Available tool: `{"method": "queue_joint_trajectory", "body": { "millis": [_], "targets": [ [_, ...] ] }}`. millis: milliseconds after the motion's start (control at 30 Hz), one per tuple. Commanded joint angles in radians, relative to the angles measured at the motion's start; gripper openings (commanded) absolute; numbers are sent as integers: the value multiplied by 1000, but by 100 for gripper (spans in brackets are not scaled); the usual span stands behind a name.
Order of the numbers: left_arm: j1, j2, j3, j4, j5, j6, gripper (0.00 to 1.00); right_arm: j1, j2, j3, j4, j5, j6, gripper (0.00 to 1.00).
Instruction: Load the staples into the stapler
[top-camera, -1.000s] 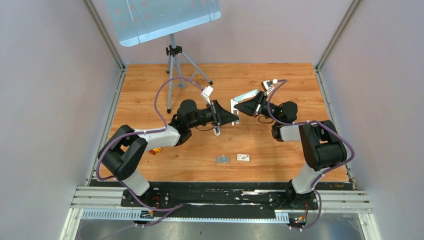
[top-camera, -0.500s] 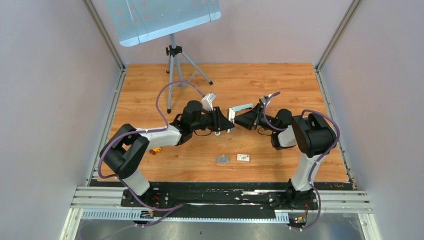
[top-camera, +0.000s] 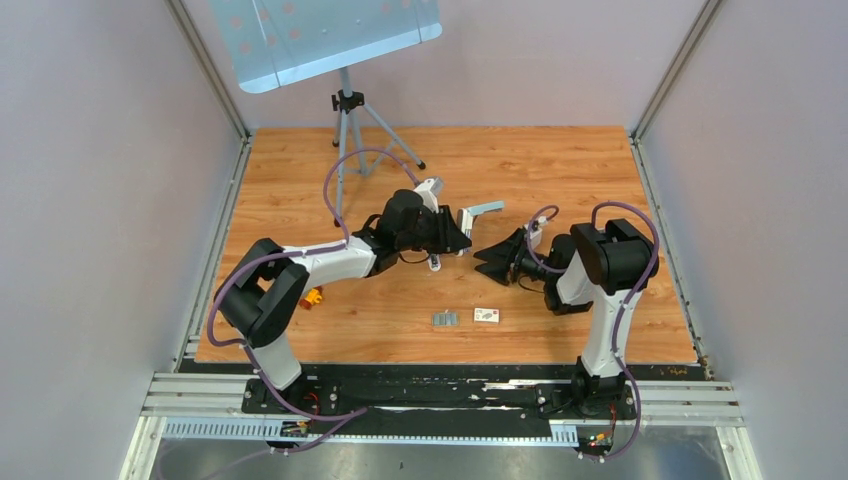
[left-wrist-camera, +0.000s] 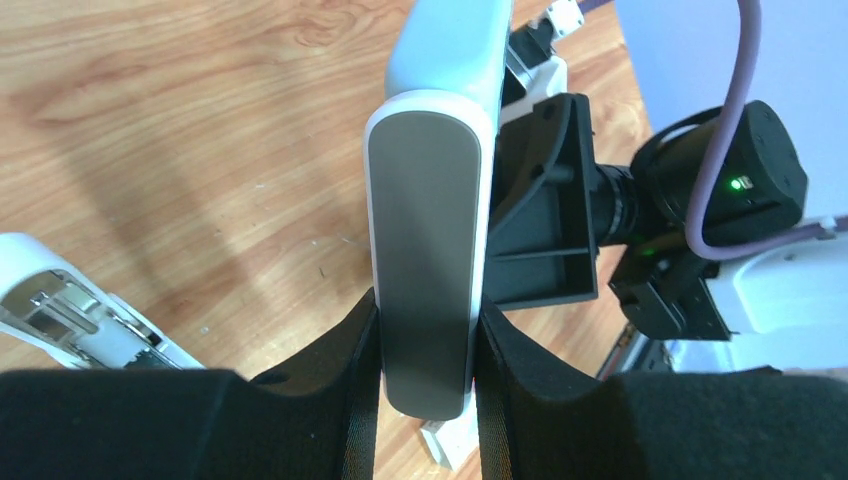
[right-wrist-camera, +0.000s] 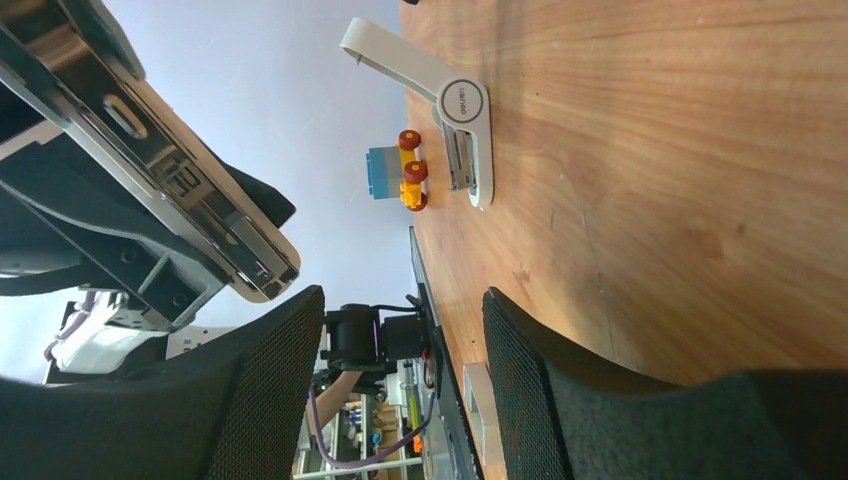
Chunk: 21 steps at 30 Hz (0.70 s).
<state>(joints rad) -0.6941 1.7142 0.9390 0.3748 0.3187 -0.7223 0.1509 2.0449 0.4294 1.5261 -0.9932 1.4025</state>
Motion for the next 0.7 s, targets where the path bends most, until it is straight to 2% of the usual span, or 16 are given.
{"method": "queue_joint_trajectory", "body": {
  "millis": [0,167,333,433,567,667],
  "targets": [
    [-28,8,80,-143,-120,93,0,-25,-14,-35,68,22,-1,63],
    [-47,21,116,-239,-182,115,0,-41,-17,-95,69,61,26,63],
    [-91,37,196,-419,-315,168,0,-54,-31,-126,69,87,30,63],
    [-97,38,208,-431,-317,175,0,-60,-38,-129,69,88,33,63],
    [-125,55,279,-554,-418,218,0,-65,-47,-136,68,94,39,62],
    [-133,69,301,-587,-435,209,0,-67,-54,-138,69,99,50,62]
  ]
}}
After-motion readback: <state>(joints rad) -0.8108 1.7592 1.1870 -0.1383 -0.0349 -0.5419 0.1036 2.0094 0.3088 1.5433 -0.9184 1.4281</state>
